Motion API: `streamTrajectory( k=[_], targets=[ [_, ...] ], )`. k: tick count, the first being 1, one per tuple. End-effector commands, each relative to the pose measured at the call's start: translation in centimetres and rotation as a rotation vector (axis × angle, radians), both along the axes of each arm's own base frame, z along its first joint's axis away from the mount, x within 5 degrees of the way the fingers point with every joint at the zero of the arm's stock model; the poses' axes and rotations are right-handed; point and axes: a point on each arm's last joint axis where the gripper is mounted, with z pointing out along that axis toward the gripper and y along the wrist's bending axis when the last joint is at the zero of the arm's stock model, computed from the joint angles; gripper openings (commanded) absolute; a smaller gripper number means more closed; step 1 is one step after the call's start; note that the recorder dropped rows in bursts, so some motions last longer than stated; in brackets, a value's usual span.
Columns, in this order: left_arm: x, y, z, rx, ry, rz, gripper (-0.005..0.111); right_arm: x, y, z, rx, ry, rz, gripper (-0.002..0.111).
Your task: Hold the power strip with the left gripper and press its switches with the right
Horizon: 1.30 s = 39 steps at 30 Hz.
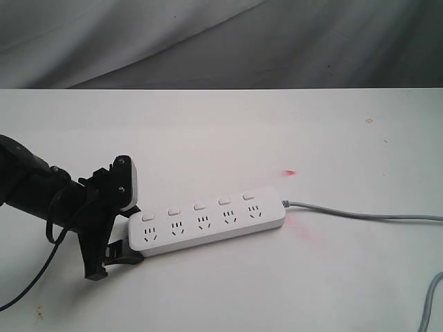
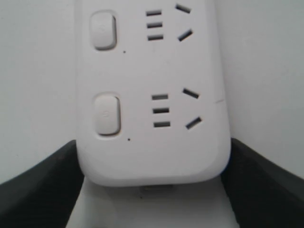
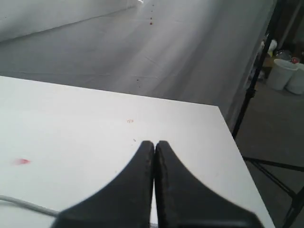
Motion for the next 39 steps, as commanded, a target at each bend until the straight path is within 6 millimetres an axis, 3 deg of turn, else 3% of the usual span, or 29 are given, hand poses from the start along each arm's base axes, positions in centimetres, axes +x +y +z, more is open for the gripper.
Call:
streamTrajectory(
  k=[1, 6, 12, 16, 21, 26, 39],
  targets=[
    [0.3, 0.1, -0.1, 0.036, -0.030, -0.001, 0.057, 4.2, 0.5, 0.8, 0.090, 0.139, 0.113, 0.000],
    [0.3, 0.1, -0.1, 0.036, -0.030, -0.001, 0.057, 10.2, 4.7, -0.1, 0.207, 0.399, 0.350, 0.000],
    [0.3, 0.1, -0.1, 0.036, -0.030, -0.001, 0.057, 14.4, 7.4, 2.4, 0.129, 0.524, 0.558, 0.000],
    [0.3, 0.1, -0.1, 0.036, -0.030, -0.001, 0.057, 17.4, 8.7, 3.2, 0.075, 0.654, 0.718, 0.000],
    [0.3, 0.1, -0.1, 0.036, -0.030, -0.001, 0.057, 21.2, 10.6, 3.3, 0.139, 0.653, 0.875, 0.000],
    [0.3, 0.1, -0.1, 0.036, -0.030, -0.001, 0.057, 23.1, 11.8, 1.3, 0.134, 0.630, 1.027, 0.000],
    [0.3, 0.1, -0.1, 0.036, -0.030, -0.001, 0.057, 25.4, 17.0, -5.1, -0.138, 0.674, 1.184, 0.000]
  ],
)
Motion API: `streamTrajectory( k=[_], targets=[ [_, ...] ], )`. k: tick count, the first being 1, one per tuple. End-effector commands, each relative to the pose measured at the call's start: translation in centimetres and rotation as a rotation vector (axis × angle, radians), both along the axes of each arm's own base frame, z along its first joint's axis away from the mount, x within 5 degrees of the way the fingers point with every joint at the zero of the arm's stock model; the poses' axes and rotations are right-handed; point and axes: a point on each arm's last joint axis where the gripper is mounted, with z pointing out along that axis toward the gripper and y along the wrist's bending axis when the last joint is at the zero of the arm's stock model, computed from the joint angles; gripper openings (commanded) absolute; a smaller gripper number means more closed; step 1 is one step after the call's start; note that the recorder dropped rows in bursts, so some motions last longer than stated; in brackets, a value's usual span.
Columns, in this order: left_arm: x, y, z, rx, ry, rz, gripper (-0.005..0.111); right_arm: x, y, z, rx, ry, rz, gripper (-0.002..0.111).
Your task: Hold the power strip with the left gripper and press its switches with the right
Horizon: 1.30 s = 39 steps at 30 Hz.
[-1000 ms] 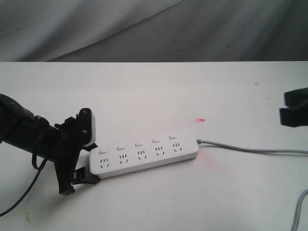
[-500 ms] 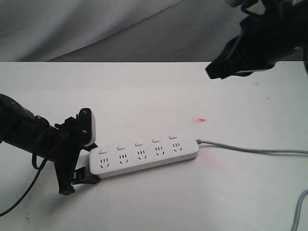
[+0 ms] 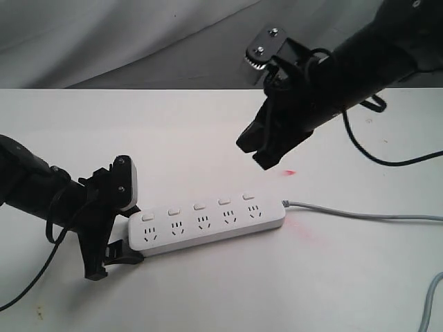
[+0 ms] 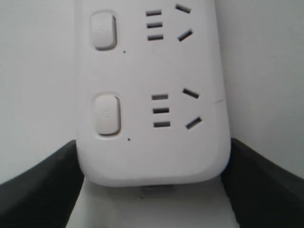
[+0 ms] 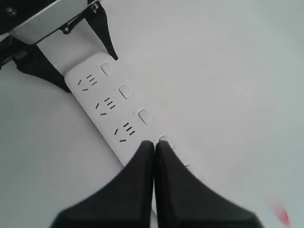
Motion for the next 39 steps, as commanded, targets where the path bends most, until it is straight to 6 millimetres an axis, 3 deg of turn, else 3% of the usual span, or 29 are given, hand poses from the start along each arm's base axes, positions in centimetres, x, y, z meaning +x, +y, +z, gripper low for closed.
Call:
streamTrajectory(
  k=[1, 6, 17, 22, 31, 39],
  targets=[
    [0.3, 0.1, -0.1, 0.036, -0.030, -0.001, 0.057, 0.7, 1.7, -2.2, -0.027, -0.025, 0.087, 0.000],
    [0.3, 0.1, -0.1, 0.036, -0.030, -0.001, 0.057, 1.9, 3.5, -4.5, -0.015, 0.004, 0.162, 0.000],
    [0.3, 0.1, -0.1, 0.036, -0.030, -0.001, 0.057, 7.5, 7.3, -5.9, 0.024, -0.030, 0.277, 0.000],
    [0.3, 0.1, -0.1, 0.036, -0.030, -0.001, 0.057, 7.5, 9.2, -7.9, 0.009, -0.048, 0.368, 0.002],
    [0.3, 0.1, -0.1, 0.036, -0.030, -0.001, 0.057, 7.2, 11.3, -10.4, 0.079, -0.024, 0.404, 0.038],
    [0.3, 0.1, -0.1, 0.036, -0.030, -0.001, 0.057, 7.4, 11.9, -11.8, 0.143, -0.057, 0.443, 0.042]
  ],
)
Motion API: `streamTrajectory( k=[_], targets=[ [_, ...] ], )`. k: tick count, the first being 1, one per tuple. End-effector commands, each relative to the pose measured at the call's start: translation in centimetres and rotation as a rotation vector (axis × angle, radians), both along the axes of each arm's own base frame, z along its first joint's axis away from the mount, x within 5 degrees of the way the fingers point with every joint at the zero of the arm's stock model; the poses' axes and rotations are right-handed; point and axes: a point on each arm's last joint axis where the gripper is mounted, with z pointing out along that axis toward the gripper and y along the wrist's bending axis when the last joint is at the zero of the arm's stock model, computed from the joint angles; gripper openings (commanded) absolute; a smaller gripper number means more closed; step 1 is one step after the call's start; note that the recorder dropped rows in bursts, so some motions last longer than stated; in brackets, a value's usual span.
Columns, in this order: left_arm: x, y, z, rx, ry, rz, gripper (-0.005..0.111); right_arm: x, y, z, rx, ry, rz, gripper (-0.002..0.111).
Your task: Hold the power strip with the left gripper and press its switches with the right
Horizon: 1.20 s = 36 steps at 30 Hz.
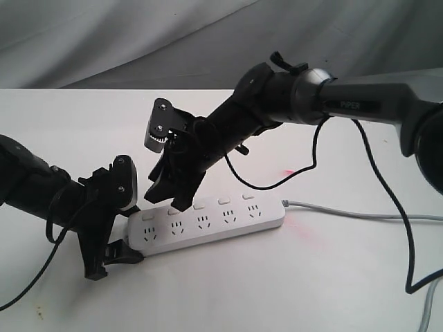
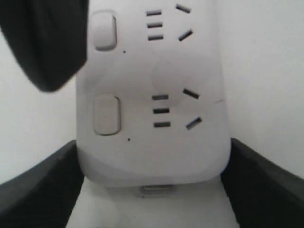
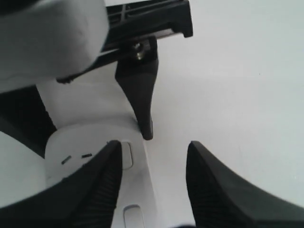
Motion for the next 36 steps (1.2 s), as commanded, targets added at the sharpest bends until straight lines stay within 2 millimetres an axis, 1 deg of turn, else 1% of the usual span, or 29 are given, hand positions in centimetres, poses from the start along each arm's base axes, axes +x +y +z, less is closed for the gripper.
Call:
streamTrajectory(
  k=[1, 10, 14, 22, 30, 36],
  targets=[
    [0.3, 0.1, -0.1, 0.033, -0.027, -0.003, 0.057, 0.2, 0.6, -0.2, 0.062, -0.033, 0.021, 0.042],
    [0.3, 0.1, -0.1, 0.033, -0.027, -0.003, 0.057, 0.1, 0.7, -0.2, 0.078, -0.075, 0.080, 0.041],
    [0.3, 0.1, -0.1, 0.033, -0.027, -0.003, 0.057, 0.1, 0.9, -1.0, 0.106, -0.089, 0.112, 0.041],
    [0.3, 0.1, -0.1, 0.033, -0.027, -0.003, 0.057, 0.1, 1.0, -2.6, 0.105, -0.083, 0.137, 0.041],
    [0.3, 0.1, -0.1, 0.033, -0.027, -0.003, 0.057, 0.1, 1.0, -3.7, 0.098, -0.083, 0.160, 0.041],
    [0.3, 0.1, -0.1, 0.033, -0.027, -0.003, 0.057, 0.2, 0.9, -3.8, 0.081, -0.123, 0.182, 0.041]
  ],
)
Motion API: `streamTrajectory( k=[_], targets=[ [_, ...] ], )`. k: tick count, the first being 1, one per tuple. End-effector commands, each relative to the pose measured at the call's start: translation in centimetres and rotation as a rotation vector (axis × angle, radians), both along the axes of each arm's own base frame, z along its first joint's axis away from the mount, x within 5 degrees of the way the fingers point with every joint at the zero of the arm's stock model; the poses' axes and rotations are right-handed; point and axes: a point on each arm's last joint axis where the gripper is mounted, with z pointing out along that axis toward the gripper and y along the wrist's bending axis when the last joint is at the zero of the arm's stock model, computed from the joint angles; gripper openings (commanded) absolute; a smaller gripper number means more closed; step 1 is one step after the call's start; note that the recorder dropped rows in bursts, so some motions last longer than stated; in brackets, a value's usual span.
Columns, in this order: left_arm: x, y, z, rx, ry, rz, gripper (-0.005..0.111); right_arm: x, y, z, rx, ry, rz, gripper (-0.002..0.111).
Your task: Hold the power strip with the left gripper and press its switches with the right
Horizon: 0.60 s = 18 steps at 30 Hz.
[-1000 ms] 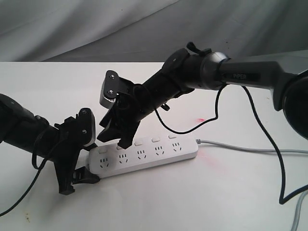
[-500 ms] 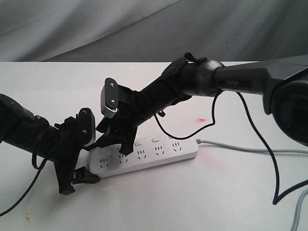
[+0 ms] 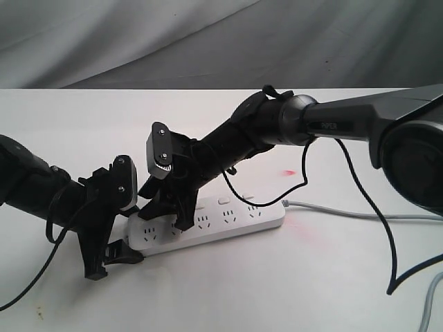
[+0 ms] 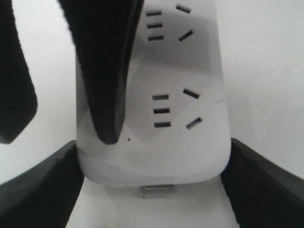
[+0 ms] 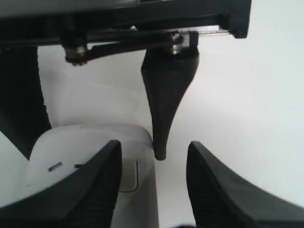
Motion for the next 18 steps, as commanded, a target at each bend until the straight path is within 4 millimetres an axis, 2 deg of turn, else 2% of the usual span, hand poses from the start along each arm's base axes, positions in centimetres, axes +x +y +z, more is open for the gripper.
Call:
streamTrajectory(
  k=[1, 18],
  targets=[
    [0.3, 0.1, -0.1, 0.033, -0.027, -0.003, 0.057, 0.2, 0.0, 0.0, -0.013, -0.046, 0.019, 0.041],
    [0.3, 0.1, -0.1, 0.033, -0.027, -0.003, 0.057, -0.1, -1.0, -3.4, -0.146, -0.122, 0.054, 0.041]
  ],
)
